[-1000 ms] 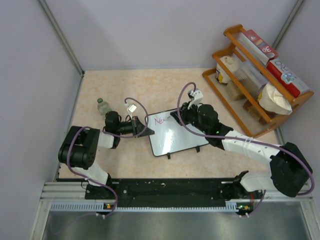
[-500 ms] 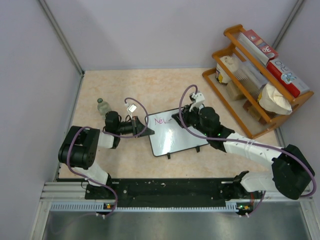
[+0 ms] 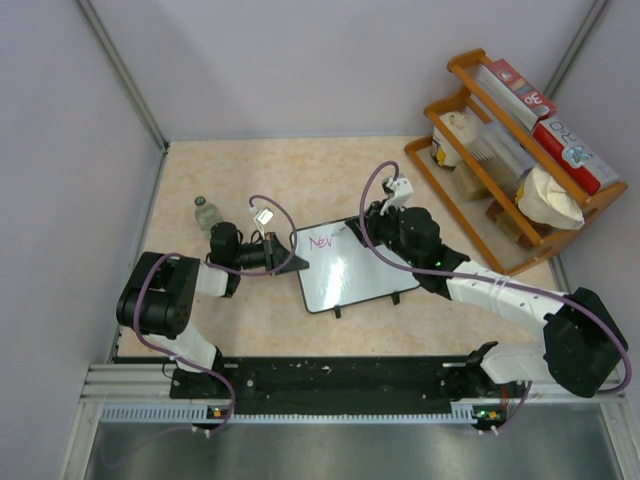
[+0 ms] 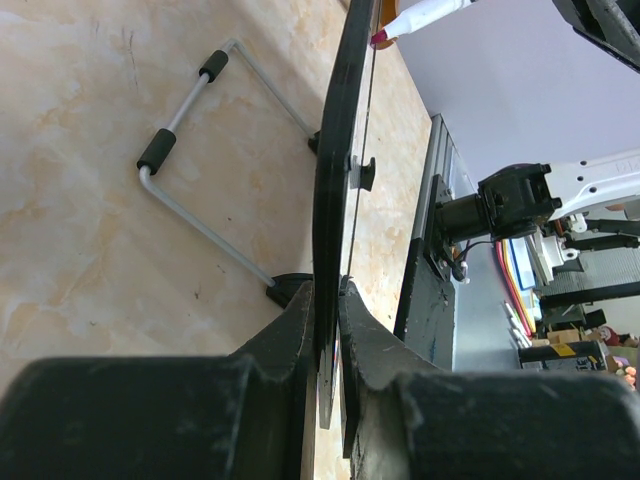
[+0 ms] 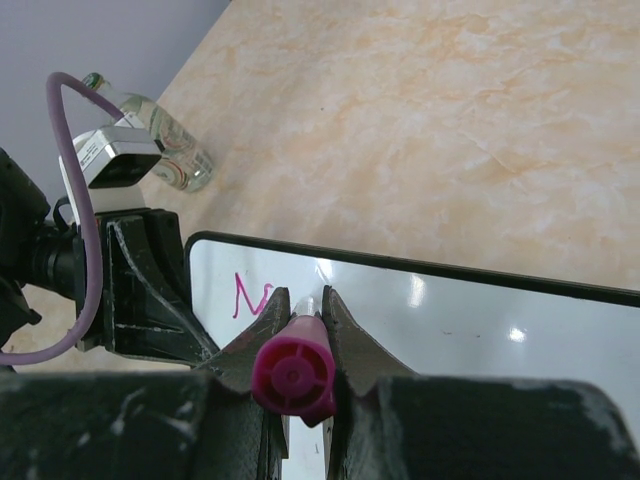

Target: Write a sentence on the whiteboard

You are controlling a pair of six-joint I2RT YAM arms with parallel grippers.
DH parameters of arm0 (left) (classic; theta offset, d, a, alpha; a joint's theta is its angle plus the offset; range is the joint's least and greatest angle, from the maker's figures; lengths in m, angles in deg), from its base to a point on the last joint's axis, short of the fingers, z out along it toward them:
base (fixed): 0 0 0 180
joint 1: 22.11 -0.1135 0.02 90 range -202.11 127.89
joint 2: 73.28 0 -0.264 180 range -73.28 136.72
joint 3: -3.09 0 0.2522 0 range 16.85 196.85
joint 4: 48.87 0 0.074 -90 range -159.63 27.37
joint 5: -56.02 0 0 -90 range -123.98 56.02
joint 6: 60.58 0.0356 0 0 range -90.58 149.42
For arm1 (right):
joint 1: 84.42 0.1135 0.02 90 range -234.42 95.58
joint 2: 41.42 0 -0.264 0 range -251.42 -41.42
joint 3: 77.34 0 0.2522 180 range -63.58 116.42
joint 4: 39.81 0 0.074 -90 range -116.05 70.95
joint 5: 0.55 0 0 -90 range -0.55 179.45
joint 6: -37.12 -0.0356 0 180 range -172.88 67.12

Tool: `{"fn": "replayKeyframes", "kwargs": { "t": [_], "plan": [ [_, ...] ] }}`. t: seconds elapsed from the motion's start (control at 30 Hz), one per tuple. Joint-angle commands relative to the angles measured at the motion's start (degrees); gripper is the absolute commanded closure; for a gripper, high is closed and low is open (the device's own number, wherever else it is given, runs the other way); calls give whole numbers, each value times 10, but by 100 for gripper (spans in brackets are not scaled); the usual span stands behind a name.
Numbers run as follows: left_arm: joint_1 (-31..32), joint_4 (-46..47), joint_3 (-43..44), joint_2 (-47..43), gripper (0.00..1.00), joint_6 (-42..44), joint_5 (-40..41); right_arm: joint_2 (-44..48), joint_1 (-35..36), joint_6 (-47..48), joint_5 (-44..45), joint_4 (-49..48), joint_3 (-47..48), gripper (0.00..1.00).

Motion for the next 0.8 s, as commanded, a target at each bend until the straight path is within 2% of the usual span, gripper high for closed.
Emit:
{"fn": "replayKeyframes", "kwargs": {
  "t": [0.0,0.77],
  "plan": [
    [-1,12,-6,6,100,5,6,-9,-6,4,9,-7,30,100],
    [-1,12,-6,6,100,4,6,24,-6,0,-3,3,-45,100]
  ]
}}
